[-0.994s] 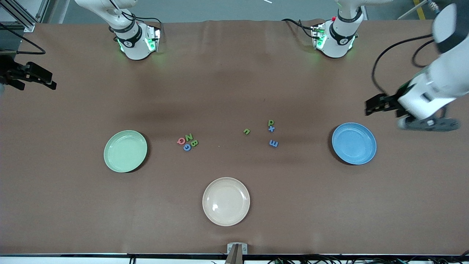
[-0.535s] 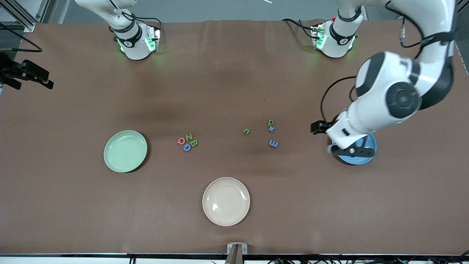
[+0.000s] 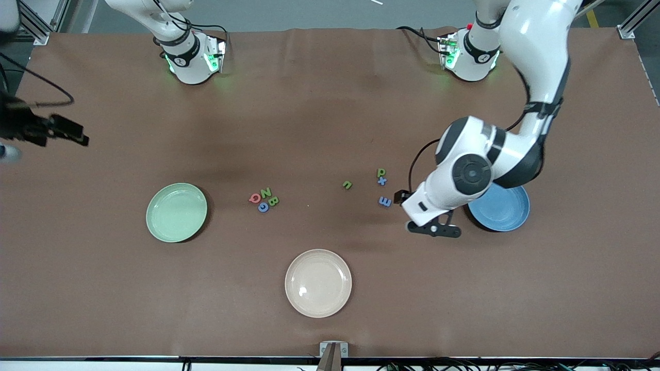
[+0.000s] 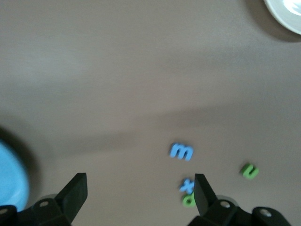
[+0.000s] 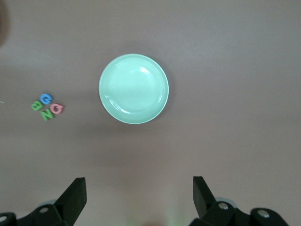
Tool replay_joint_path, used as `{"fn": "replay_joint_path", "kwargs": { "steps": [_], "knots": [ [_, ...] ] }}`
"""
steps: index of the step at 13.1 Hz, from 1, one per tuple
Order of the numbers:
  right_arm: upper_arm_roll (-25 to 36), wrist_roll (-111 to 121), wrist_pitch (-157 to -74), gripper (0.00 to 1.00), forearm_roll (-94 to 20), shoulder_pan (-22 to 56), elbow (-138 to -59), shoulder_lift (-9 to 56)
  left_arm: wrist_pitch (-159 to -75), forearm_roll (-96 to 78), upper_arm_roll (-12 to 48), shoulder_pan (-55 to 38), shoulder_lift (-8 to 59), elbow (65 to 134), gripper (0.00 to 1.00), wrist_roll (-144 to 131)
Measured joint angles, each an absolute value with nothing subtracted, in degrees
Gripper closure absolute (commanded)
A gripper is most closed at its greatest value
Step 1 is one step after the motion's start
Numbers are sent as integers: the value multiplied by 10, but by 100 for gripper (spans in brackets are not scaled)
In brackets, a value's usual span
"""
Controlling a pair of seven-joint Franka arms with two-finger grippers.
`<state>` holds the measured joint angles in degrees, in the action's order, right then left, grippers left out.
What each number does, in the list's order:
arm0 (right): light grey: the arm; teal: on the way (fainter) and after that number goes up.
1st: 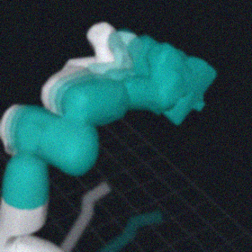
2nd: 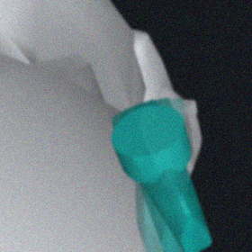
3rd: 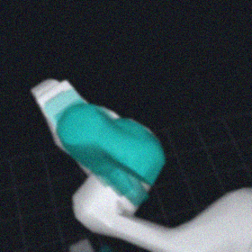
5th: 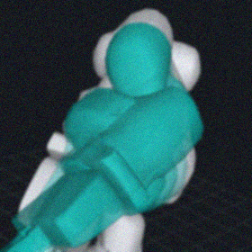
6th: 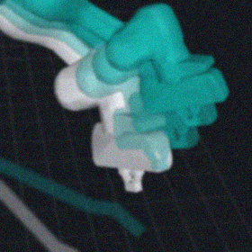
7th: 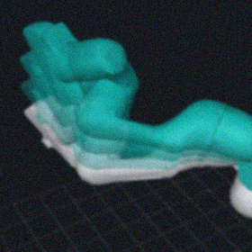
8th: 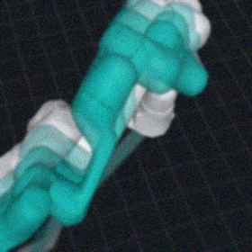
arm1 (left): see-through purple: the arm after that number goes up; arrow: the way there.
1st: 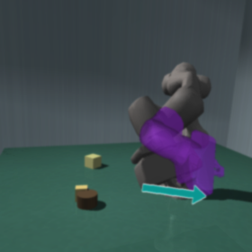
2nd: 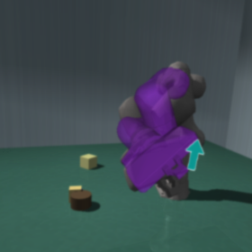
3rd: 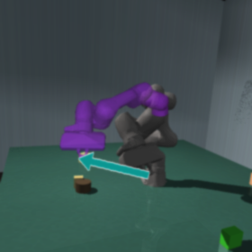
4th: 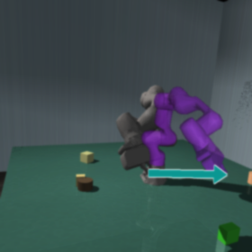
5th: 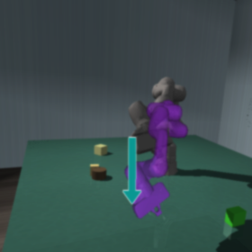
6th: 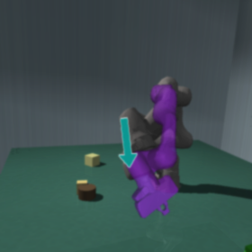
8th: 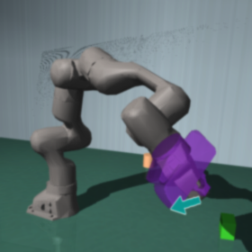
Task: Sort upper and lower case letters into plates
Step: 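Grasp the blue m with the left gripper while the right gripper grasps the blue G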
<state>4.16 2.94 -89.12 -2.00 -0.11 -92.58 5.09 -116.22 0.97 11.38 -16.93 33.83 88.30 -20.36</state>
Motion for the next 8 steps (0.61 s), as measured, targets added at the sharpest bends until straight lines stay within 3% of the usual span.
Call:
{"fn": "replay_joint_path", "kwargs": {
  "steps": [3,8],
  "knots": [
    [41,17,-921,0,-23,-1,-922,111,-1218,14,112,-205,385,884,0,-225],
    [32,-156,-1002,0,-28,85,-934,132,-1283,56,110,-225,395,937,1,-262]
  ]
}}
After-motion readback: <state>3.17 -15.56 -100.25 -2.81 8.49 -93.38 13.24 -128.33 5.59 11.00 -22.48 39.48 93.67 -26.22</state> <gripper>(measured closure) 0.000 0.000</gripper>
